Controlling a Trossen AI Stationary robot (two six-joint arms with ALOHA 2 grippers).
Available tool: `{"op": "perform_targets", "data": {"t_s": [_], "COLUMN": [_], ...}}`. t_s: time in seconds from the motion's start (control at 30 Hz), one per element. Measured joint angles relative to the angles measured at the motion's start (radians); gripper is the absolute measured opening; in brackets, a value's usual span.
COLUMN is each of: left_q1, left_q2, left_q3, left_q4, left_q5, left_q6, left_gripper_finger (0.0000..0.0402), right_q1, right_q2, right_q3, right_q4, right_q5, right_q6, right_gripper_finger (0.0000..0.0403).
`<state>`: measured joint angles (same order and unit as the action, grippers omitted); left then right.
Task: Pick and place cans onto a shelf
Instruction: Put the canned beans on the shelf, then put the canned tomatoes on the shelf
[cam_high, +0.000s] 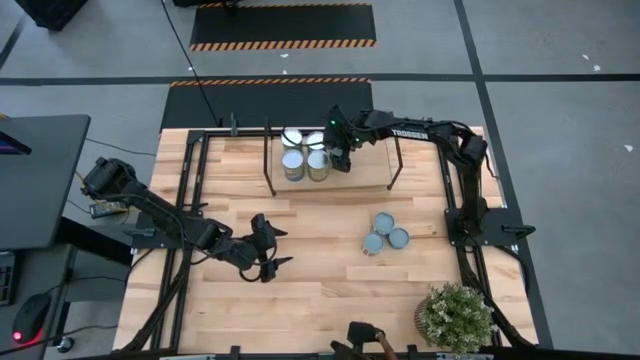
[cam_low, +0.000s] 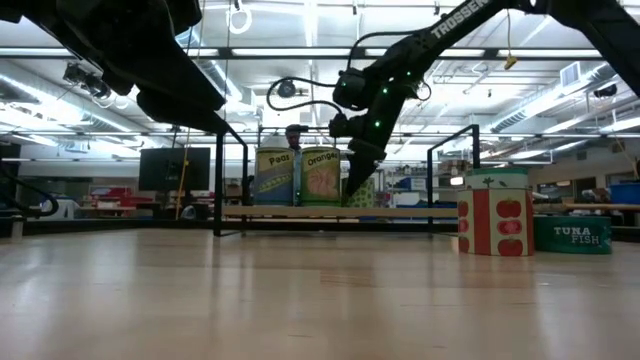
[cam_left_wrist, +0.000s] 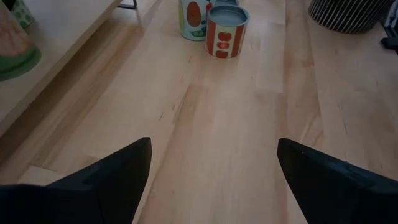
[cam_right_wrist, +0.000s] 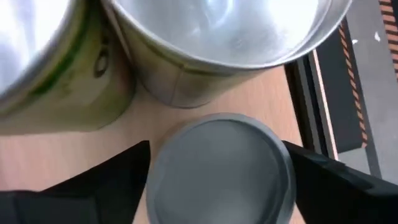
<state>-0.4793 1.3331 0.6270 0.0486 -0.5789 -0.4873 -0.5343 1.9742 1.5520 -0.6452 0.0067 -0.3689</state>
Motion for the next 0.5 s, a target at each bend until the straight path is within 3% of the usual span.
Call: {"op": "perform_targets", "data": {"t_s": [0.17,0.4,0.5], "left_q1": [0.001,0.000,0.000], "left_q2": [0.000,0.000,0.000], "left_q3": [0.000,0.000,0.000], "left_q4": [0.000,0.000,0.000], "left_q5": [-0.001,-0.001,0.000], "left_q6": [0.000,-0.001,-0.001], "left_gripper_finger": [0.0354,0.0354,0.0354], "right_q1": [0.003,0.065,0.126], "right_q2": [-0.069,-0.197,-0.231], "right_q3": [0.002,0.002,0.002], "right_q4": [-0.037,-0.176,-0.276], "right_q5": [0.002,0.032,-0.025], "right_q6": [-0.007,0.045,0.091], "right_gripper_finger": [0.0395,0.0387,0.0387]}}
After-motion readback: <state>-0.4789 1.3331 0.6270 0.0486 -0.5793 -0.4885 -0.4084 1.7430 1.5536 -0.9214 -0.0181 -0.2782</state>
